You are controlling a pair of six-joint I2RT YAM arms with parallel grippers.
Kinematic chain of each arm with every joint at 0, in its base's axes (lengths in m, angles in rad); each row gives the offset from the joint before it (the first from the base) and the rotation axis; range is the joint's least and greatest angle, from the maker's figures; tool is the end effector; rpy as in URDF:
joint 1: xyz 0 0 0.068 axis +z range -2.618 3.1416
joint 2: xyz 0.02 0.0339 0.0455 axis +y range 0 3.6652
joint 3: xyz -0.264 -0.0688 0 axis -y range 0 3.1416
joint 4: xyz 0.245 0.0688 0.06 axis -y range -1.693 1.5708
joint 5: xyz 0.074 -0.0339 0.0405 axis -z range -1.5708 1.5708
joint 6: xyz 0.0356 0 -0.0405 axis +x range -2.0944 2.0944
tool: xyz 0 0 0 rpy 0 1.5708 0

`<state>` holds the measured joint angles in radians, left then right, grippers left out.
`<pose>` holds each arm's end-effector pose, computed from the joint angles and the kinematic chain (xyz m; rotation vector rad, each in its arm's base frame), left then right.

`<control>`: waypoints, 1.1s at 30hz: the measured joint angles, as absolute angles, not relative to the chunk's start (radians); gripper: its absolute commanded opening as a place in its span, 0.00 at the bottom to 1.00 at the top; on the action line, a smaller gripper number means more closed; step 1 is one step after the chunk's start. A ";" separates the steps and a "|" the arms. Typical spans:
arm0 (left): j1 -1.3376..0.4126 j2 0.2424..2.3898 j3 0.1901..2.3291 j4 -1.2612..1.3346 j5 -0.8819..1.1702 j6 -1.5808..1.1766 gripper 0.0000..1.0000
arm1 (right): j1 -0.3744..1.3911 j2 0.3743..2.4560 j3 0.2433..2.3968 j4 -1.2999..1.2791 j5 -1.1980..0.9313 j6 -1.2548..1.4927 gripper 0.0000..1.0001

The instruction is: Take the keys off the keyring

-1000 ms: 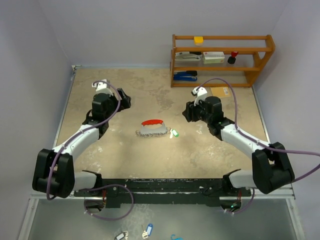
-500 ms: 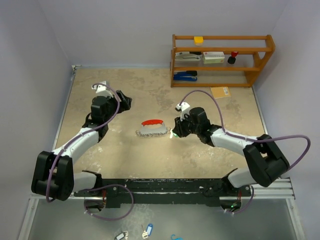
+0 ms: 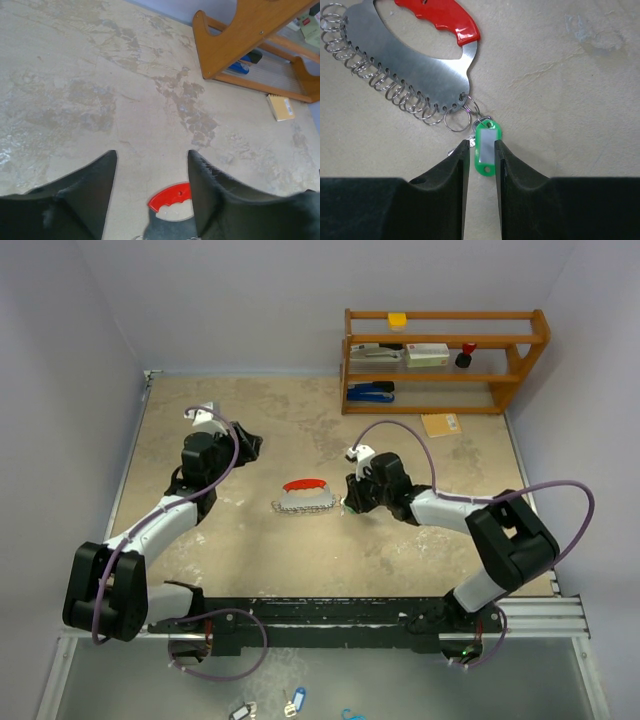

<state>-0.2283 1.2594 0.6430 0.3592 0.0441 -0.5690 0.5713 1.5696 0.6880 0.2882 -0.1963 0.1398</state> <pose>0.2721 -0.0648 0.2443 -0.2856 1.8479 -0.5975 0.2588 0.1746 0.1657 -0.5874 2.1386 0.6144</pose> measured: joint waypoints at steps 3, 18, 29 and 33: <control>-0.228 1.262 0.643 0.359 0.044 -0.569 0.30 | 0.572 1.574 0.702 0.295 -0.196 0.140 0.32; -0.228 1.317 0.643 0.361 0.092 -0.570 0.13 | 0.578 1.604 0.723 0.305 -0.192 0.139 0.34; -0.228 1.325 0.643 0.361 0.101 -0.584 0.08 | 0.585 1.632 0.725 0.320 -0.190 0.139 0.30; -0.228 1.325 0.643 0.361 0.102 -0.584 0.06 | 0.587 1.637 0.729 0.334 -0.181 0.139 0.28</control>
<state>-0.2283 1.3254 0.6434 0.3607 0.1017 -0.5838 0.5873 1.6375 0.7292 0.3344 -0.1814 0.1394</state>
